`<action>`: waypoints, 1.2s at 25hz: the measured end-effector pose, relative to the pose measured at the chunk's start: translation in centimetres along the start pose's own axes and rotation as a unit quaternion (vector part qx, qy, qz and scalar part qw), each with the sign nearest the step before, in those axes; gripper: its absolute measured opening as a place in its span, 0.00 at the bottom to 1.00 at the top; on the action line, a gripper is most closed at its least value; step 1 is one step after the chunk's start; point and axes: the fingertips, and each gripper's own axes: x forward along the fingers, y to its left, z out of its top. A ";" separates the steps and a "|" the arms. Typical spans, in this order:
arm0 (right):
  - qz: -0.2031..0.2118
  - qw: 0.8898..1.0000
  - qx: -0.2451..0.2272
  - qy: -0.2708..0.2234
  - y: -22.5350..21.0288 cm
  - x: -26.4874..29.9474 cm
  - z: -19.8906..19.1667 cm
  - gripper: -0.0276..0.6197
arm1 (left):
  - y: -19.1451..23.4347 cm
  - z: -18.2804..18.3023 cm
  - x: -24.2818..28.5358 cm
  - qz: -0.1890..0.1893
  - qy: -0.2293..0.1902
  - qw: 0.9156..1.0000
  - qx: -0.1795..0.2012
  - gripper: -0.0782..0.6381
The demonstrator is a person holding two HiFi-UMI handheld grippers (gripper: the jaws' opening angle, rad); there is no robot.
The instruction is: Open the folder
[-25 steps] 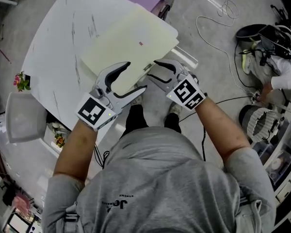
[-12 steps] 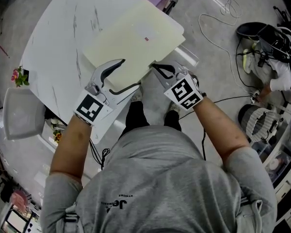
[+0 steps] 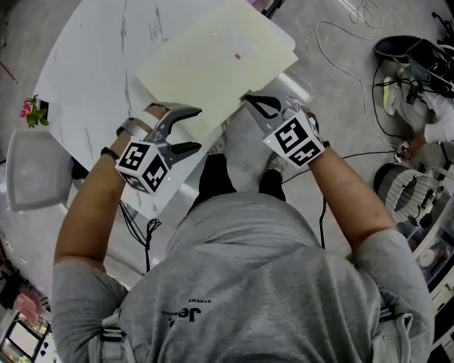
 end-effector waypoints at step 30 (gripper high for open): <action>0.006 1.000 0.027 0.000 -0.3 -0.2 0.5 0.05 | 4.0 3.0 -5.4 0.085 -0.109 0.980 -0.143 0.19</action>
